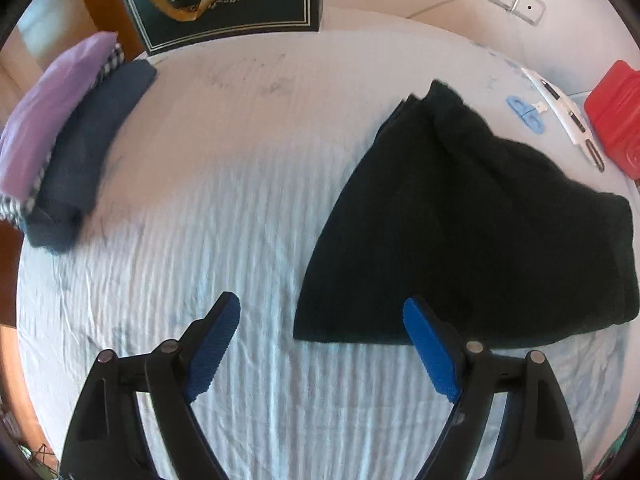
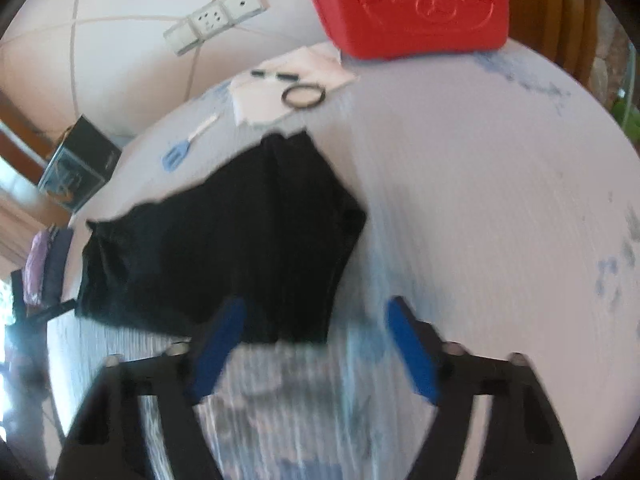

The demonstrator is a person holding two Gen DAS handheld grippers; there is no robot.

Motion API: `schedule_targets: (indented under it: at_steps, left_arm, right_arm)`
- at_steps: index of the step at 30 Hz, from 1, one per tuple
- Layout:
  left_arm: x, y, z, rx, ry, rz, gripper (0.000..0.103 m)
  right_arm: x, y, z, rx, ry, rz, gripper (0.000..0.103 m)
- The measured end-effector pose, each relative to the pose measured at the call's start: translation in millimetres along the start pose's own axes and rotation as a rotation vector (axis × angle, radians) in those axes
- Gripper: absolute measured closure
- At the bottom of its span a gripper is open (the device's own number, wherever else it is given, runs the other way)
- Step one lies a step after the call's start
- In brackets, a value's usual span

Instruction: Fold clothes

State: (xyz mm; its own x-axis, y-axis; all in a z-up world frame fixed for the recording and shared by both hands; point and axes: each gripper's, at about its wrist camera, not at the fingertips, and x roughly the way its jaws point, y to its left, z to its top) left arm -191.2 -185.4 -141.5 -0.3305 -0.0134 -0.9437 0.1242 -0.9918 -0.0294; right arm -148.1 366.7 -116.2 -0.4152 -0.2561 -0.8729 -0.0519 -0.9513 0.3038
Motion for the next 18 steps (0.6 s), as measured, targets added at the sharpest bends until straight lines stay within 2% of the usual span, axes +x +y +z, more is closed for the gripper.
schedule_targets:
  at_steps: [4,6,7,9,10,11,12,13,18]
  left_arm:
    - [8,-6,-8,0.0,-0.004,-0.04,0.019]
    - [18,-12,-11,0.025,0.013,-0.017,0.019]
    - [17,-13,-13,0.035,-0.008,-0.019,0.026]
    - [10,-16,-14,0.054,-0.014,-0.024,0.062]
    - [6,-17,-14,0.054,-0.012,-0.019,0.084]
    - [1,-17,-14,0.043,-0.016,-0.024,0.088]
    - [-8,-15,-15,0.028,-0.034,-0.035,0.088]
    - [-15,-13,-16,0.014,-0.045,-0.044,0.088]
    - [-52,1,-41,-0.029,-0.053,-0.115,0.089]
  right_arm:
    - [21,9,-7,-0.015,-0.003,0.008,0.034]
    - [32,14,-10,-0.023,-0.005,0.012,0.032]
    - [37,16,-12,-0.026,-0.006,0.014,0.031]
    - [48,21,-16,-0.035,-0.007,0.019,0.031]
    - [54,26,-16,-0.054,0.001,0.018,0.044]
    - [60,35,-16,-0.098,0.018,-0.006,0.079]
    - [61,47,-16,-0.158,0.024,-0.036,0.087]
    - [56,58,-15,-0.203,0.011,-0.077,0.09]
    - [5,71,-13,-0.239,-0.032,-0.064,0.092]
